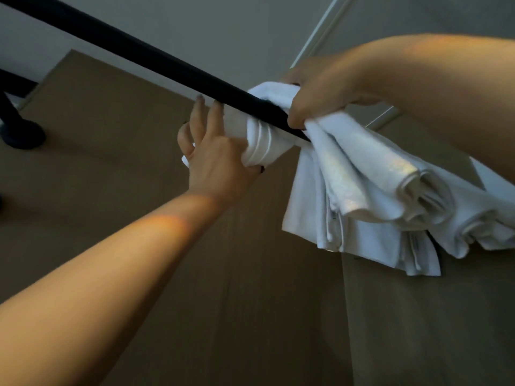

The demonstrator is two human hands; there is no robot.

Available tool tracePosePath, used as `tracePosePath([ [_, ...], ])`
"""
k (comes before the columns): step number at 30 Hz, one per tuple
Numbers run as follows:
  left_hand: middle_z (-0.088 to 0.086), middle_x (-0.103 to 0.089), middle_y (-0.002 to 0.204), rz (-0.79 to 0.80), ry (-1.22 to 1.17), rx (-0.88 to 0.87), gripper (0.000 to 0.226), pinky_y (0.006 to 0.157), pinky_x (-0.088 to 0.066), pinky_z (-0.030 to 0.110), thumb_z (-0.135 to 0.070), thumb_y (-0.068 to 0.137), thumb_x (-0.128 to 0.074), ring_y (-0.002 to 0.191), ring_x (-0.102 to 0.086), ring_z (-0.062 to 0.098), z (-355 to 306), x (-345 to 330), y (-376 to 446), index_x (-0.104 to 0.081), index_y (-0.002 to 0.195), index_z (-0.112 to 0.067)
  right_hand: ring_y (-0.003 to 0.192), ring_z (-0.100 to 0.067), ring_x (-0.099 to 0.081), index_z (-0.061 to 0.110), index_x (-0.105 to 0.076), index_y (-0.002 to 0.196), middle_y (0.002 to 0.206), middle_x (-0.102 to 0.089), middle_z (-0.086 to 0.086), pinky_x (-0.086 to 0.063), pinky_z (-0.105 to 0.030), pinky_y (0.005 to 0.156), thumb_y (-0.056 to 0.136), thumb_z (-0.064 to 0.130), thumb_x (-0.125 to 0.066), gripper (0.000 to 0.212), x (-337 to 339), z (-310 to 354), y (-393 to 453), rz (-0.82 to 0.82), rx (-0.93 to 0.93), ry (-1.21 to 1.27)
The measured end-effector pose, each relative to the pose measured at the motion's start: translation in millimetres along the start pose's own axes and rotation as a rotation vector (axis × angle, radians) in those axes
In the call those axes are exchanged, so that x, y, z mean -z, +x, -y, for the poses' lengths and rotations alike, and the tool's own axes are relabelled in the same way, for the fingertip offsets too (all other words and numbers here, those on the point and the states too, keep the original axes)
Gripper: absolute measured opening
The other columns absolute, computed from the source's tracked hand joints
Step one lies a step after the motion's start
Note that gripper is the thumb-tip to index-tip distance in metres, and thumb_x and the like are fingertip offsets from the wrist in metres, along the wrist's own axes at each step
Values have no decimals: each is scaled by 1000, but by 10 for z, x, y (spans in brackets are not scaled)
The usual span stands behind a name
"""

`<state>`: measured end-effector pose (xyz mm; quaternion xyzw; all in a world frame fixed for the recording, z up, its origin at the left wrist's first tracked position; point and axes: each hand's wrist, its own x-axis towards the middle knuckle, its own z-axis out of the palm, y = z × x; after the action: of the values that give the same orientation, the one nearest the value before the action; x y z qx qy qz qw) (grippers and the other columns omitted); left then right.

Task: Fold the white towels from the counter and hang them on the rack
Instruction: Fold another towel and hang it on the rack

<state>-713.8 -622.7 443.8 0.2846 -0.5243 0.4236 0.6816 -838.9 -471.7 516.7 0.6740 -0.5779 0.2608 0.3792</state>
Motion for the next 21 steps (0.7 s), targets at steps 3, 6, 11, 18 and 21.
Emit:
tracePosePath([
  [3,6,-21,161,217,-140,117,27,117,-8,46,-42,69,-84,148,-8,30,4,174,108,-69,80,-24,76,-20,-65,9,-61,116,105,-68,-11,-46,-24,52,84,10,-59,31,70,-41,7,3,3,55],
  [6,1,-44,141,337,-334,213,42,106,-33,40,-36,67,-87,127,-42,25,6,281,153,-59,95,-25,76,-19,-67,11,-60,116,104,-67,-10,-47,-24,52,84,9,-60,32,99,-62,-12,0,8,103],
  [11,0,-47,109,223,-366,187,29,79,-46,32,-40,74,-81,95,-51,17,-56,181,-25,-68,86,-17,75,-20,-71,19,-67,107,100,-72,-6,-55,-30,65,69,25,-63,38,-29,-66,-117,7,45,213],
  [18,-1,-67,98,272,-663,377,34,78,-57,43,-49,79,-66,88,-67,20,-341,171,-351,-64,94,-18,103,-23,-63,30,-64,112,112,-66,-2,-51,-49,93,61,48,-59,54,-359,-147,-446,-217,181,636],
  [21,0,-75,98,360,-1059,496,25,81,-60,43,-37,89,-70,90,-73,16,-396,255,-420,-66,108,-20,125,-17,-50,35,-51,135,135,-54,5,-41,-47,106,66,55,-54,72,-651,-199,-480,-312,223,708],
])
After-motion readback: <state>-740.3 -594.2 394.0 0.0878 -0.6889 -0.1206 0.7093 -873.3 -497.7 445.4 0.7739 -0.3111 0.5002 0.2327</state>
